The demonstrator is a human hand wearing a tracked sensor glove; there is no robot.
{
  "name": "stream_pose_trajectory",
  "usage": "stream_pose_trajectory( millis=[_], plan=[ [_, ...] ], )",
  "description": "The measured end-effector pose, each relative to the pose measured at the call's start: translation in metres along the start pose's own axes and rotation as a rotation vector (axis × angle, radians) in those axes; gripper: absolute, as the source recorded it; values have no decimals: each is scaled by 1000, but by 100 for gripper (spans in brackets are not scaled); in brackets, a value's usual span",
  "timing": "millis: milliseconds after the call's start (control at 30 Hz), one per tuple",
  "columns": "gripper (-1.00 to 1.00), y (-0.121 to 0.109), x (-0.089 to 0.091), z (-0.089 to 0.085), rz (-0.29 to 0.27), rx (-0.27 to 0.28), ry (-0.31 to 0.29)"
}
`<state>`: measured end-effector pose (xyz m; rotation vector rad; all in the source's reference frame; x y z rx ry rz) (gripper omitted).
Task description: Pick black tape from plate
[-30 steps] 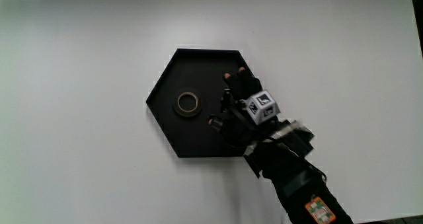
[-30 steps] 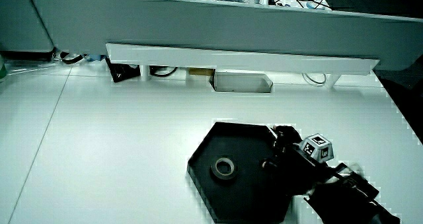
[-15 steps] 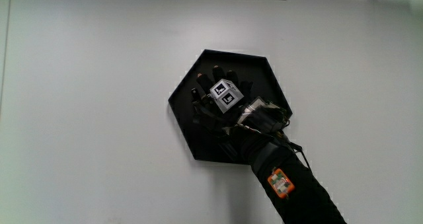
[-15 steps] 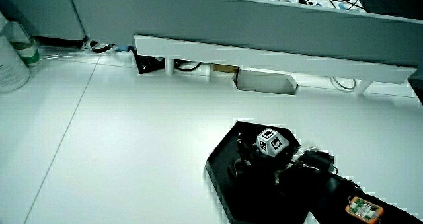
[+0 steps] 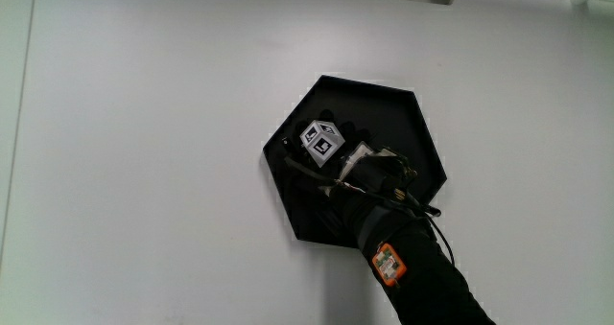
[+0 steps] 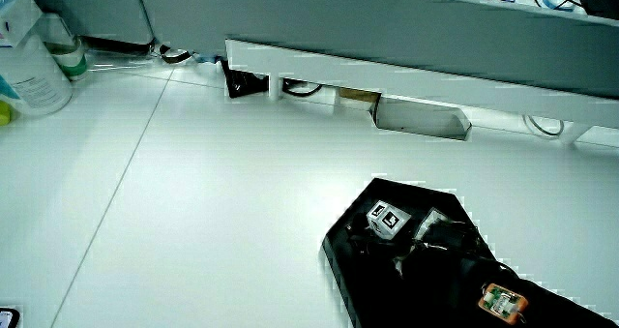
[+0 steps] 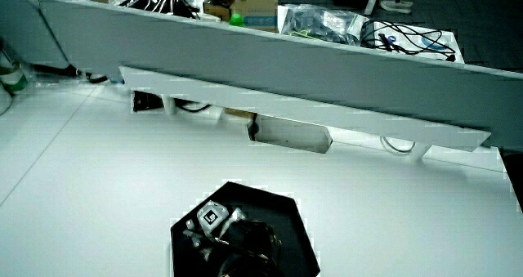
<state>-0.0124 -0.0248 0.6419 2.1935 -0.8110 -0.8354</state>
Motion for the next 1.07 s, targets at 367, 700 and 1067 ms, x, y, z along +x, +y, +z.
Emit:
stream_pose_trajectory(
  millis=[367,700,1067],
  plan=[
    [100,-10,9,9,-7,101,55],
    [100,-35,23,25,6,201,115],
    [100,-80,60,28,-86,376,159]
  ],
)
